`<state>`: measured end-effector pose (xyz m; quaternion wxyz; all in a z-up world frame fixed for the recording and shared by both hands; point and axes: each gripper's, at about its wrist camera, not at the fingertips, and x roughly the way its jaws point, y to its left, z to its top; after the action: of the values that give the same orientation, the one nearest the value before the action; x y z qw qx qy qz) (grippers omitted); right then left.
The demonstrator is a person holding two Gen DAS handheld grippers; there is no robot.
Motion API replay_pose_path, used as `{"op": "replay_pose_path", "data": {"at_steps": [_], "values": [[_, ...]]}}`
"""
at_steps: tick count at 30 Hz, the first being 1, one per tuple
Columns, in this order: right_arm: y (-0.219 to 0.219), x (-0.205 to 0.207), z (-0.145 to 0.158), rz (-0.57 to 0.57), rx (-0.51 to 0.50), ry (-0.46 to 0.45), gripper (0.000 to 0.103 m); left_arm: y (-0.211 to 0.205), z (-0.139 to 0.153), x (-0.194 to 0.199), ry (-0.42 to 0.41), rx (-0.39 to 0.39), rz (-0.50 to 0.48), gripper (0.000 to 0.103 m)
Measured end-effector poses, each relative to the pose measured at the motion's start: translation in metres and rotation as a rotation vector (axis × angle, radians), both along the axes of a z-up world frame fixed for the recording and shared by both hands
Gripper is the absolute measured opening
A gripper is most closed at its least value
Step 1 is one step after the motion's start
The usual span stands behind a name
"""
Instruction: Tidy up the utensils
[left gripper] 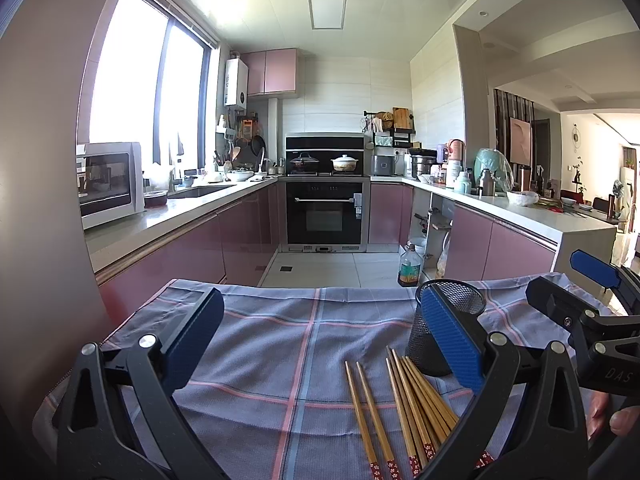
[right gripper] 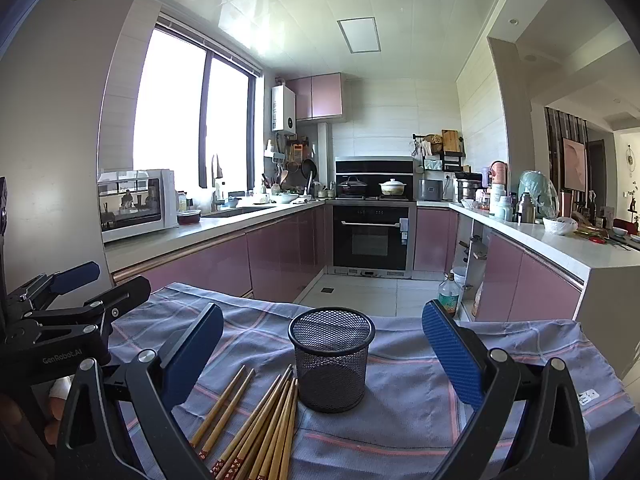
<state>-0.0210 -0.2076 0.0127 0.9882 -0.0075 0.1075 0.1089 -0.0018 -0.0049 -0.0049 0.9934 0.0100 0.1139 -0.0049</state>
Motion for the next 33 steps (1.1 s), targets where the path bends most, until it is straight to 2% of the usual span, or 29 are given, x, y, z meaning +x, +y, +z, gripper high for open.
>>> {"op": "replay_pose_path", "data": {"at_steps": [9, 15, 18, 21, 25, 29, 33], "values": [[0.0, 0.003, -0.003, 0.022, -0.003, 0.019, 0.096, -0.002, -0.003, 0.005, 0.021, 0.001, -0.016, 0.097], [0.001, 0.01, -0.014, 0.076, -0.021, 0.099, 0.096, 0.001, -0.01, 0.013, 0.074, 0.014, -0.041, 0.097], [0.003, 0.019, -0.025, 0.113, -0.029, 0.182, 0.088, 0.001, -0.02, 0.022, 0.142, 0.026, -0.06, 0.097], [0.006, 0.033, -0.041, 0.138, -0.045, 0.287, 0.075, 0.002, -0.035, 0.035, 0.222, 0.051, -0.075, 0.094], [0.014, 0.047, -0.061, 0.17, -0.071, 0.405, 0.056, 0.0, -0.059, 0.05, 0.329, 0.082, -0.11, 0.083], [0.02, 0.056, -0.081, 0.188, -0.1, 0.498, 0.038, 0.002, -0.081, 0.066, 0.424, 0.076, -0.158, 0.073], [0.02, 0.062, -0.094, 0.198, -0.107, 0.571, 0.03, 0.001, -0.099, 0.076, 0.483, 0.083, -0.189, 0.07]]}}
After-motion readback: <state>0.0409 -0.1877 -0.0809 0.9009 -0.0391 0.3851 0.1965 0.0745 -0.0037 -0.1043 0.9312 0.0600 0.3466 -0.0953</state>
